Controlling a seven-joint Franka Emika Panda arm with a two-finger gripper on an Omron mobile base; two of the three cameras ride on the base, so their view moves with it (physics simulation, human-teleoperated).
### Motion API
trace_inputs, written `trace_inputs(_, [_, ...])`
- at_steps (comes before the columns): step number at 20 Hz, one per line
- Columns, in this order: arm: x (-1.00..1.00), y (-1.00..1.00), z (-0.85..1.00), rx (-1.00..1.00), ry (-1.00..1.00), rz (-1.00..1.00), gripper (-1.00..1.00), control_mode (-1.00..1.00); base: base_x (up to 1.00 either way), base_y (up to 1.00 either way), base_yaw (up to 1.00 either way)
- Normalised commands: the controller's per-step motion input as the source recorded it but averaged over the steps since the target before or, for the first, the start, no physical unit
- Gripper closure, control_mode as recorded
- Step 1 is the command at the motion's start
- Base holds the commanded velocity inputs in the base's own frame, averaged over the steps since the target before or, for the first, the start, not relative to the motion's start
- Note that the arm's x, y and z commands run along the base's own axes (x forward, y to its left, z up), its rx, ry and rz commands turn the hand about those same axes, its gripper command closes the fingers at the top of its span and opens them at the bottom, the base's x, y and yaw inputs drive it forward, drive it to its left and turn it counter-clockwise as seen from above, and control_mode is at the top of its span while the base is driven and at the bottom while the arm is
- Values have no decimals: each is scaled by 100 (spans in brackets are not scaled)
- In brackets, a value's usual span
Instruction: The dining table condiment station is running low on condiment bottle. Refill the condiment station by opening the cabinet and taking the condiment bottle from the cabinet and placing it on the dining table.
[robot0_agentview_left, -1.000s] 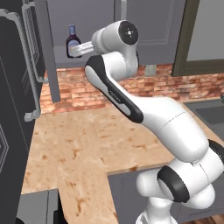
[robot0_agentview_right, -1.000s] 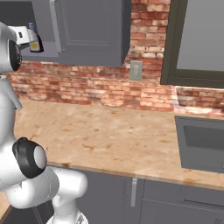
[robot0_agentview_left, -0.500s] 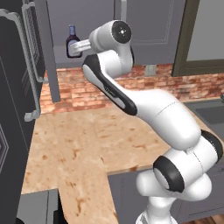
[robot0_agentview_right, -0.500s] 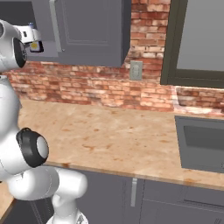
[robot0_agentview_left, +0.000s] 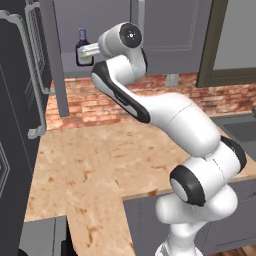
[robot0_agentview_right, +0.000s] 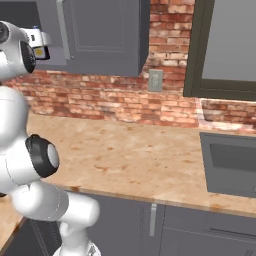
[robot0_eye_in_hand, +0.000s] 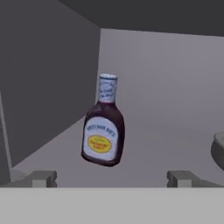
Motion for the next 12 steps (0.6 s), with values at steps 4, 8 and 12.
trace_inputs(4, [24, 16, 3, 0, 0, -1, -100, -100, 0, 0, 0])
trace_inputs(8, [20, 22, 3, 0, 0, 0, -100, -100, 0, 0, 0])
trace_inputs(12, [19, 18, 2, 0, 0, 0, -100, -100, 0, 0, 0])
